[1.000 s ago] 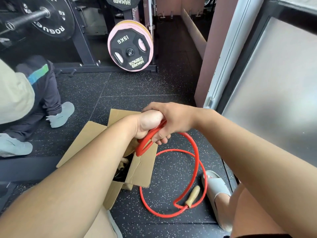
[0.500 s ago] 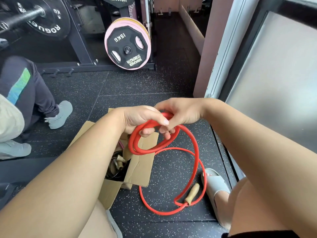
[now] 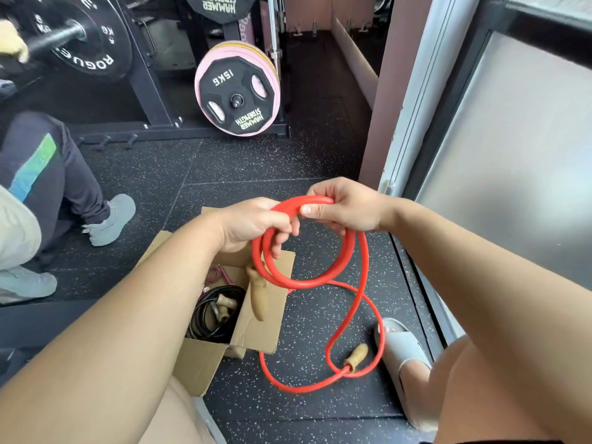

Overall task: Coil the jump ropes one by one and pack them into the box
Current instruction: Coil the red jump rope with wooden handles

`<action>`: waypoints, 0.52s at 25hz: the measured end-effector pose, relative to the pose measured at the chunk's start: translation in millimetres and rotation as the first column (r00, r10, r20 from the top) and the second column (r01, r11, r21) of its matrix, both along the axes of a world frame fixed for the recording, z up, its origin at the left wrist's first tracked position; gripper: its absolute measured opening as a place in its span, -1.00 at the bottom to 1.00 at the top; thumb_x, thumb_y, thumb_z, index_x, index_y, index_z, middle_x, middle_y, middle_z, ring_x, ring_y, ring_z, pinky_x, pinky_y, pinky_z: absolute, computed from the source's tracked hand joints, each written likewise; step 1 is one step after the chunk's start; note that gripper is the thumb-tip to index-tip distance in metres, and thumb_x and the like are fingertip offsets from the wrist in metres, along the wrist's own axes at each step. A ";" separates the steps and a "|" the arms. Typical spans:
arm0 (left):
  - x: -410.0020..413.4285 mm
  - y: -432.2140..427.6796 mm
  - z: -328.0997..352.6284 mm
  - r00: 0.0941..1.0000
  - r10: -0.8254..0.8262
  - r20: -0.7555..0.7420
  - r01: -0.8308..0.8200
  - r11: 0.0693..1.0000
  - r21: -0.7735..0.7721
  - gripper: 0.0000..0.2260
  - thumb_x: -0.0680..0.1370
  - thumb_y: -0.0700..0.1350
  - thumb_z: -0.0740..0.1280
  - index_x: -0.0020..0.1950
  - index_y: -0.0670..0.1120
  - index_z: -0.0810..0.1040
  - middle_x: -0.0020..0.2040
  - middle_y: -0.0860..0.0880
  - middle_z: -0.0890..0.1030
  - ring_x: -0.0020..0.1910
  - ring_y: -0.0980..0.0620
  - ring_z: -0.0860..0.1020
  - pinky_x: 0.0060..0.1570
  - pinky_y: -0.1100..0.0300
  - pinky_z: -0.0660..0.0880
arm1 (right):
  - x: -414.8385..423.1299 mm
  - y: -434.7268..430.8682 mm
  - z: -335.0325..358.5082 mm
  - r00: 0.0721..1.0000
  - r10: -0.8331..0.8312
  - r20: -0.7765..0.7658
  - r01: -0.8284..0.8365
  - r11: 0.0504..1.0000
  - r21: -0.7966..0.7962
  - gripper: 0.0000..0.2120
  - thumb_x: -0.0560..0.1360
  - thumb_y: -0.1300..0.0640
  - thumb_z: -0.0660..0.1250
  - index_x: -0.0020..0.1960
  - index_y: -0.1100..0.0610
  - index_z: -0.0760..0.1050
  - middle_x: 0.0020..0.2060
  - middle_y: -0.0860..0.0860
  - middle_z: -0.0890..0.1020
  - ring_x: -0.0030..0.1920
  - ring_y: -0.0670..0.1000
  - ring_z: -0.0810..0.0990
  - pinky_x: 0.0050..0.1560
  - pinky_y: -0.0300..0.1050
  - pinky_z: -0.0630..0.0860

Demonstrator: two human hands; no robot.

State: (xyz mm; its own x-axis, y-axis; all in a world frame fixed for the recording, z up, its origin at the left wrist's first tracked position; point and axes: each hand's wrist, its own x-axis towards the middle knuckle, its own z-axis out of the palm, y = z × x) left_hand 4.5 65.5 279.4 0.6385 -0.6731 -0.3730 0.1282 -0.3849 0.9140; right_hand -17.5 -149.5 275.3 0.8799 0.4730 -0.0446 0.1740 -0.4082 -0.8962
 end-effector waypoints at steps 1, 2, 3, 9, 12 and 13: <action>-2.3 -2.9 -4.2 0.999 0.022 0.038 -0.022 1.000 0.018 -0.87 0.39 -0.17 0.30 -0.12 -0.18 0.57 -0.50 -0.01 0.42 -0.54 0.01 0.45 -0.30 0.09 0.47 | -0.3 3.1 -0.6 0.998 -0.007 0.061 0.011 0.998 -0.055 -0.68 0.58 0.02 0.39 -0.07 0.30 0.47 -0.42 0.06 0.43 -0.45 0.03 0.39 -0.43 -0.09 0.39; -4.3 -4.4 -7.4 0.998 0.036 0.050 -0.037 0.999 0.014 -0.85 0.38 -0.17 0.32 -0.10 -0.18 0.57 -0.51 0.00 0.39 -0.56 0.03 0.43 -0.34 0.11 0.45 | -0.2 5.4 0.1 0.992 0.010 0.126 0.006 0.992 -0.127 -0.69 0.56 -0.01 0.42 -0.08 0.25 0.49 -0.41 0.05 0.47 -0.42 0.00 0.40 -0.41 -0.09 0.37; -6.3 -4.7 -8.3 0.998 0.040 0.040 -0.040 0.999 -0.009 -0.84 0.37 -0.18 0.35 -0.08 -0.19 0.58 -0.53 0.02 0.36 -0.59 0.06 0.40 -0.38 0.14 0.43 | -0.8 7.6 2.6 0.986 0.042 0.161 -0.015 0.987 -0.162 -0.69 0.53 -0.04 0.44 -0.05 0.21 0.50 -0.38 0.03 0.55 -0.38 -0.03 0.45 -0.36 -0.07 0.41; -5.9 -4.1 2.3 0.987 -0.031 -0.157 -0.016 0.957 -0.290 -0.78 0.41 0.02 0.38 -0.25 -0.09 0.44 -0.60 0.11 0.21 -0.70 0.18 0.19 -0.63 0.28 0.24 | -2.6 9.9 11.2 0.987 -0.112 0.119 0.100 0.990 0.103 -0.50 0.41 -0.15 0.42 0.16 0.18 0.42 -0.30 0.04 0.60 -0.42 0.02 0.55 -0.43 -0.10 0.50; 2.7 3.2 12.6 0.960 0.021 -0.278 -0.122 0.928 -0.352 -0.62 0.56 0.21 0.22 -0.30 -0.03 0.36 -0.63 0.12 0.19 -0.71 0.17 0.17 -0.61 0.24 0.21 | 5.9 1.1 5.1 0.974 -0.195 0.112 0.170 0.965 0.199 -0.64 0.48 -0.09 0.37 0.01 0.21 0.46 -0.25 0.12 0.63 -0.28 0.14 0.63 -0.23 0.10 0.58; 3.8 5.1 15.2 0.958 0.047 -0.282 -0.150 0.923 -0.354 -0.58 0.59 0.25 0.15 -0.31 -0.03 0.34 -0.63 0.11 0.19 -0.71 0.17 0.16 -0.60 0.23 0.21 | 8.2 -2.2 2.2 0.978 -0.187 0.094 0.164 0.964 0.209 -0.67 0.50 -0.07 0.35 -0.01 0.21 0.46 -0.23 0.13 0.64 -0.24 0.14 0.63 -0.19 0.10 0.58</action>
